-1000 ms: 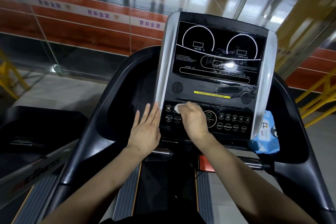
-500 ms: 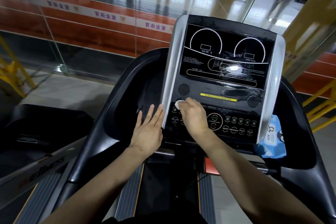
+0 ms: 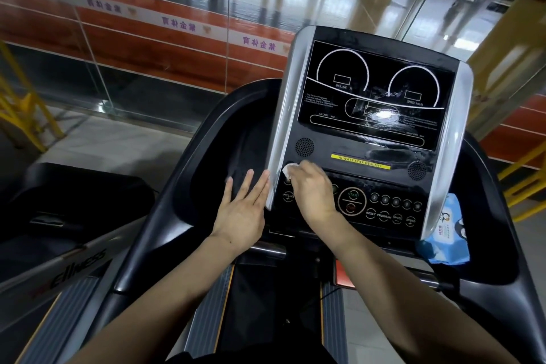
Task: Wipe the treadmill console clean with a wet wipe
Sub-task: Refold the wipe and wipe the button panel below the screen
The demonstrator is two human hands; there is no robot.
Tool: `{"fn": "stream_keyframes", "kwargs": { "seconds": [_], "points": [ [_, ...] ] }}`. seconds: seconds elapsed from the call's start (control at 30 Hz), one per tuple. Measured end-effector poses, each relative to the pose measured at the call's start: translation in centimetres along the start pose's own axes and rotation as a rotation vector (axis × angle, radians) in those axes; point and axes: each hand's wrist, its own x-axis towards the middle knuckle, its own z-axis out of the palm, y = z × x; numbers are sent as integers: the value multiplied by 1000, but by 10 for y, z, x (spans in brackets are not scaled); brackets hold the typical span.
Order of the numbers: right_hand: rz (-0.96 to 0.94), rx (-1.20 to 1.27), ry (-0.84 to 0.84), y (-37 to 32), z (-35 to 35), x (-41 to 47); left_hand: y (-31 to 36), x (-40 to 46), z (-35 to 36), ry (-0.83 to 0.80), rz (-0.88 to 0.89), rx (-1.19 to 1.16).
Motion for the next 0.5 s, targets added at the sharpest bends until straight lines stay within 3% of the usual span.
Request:
{"fn": "stream_keyframes", "kwargs": {
  "seconds": [0.2,0.3,0.5],
  "points": [
    [-190,24,-126,2,11,-51,-5,-1,1,14,29,33],
    [-235,24,-137,4,6,-36,-4,-1,-1,3,26,40],
    [-63,14,-55,0,3,-4,-4,-1,0,2,16,24]
  ]
}}
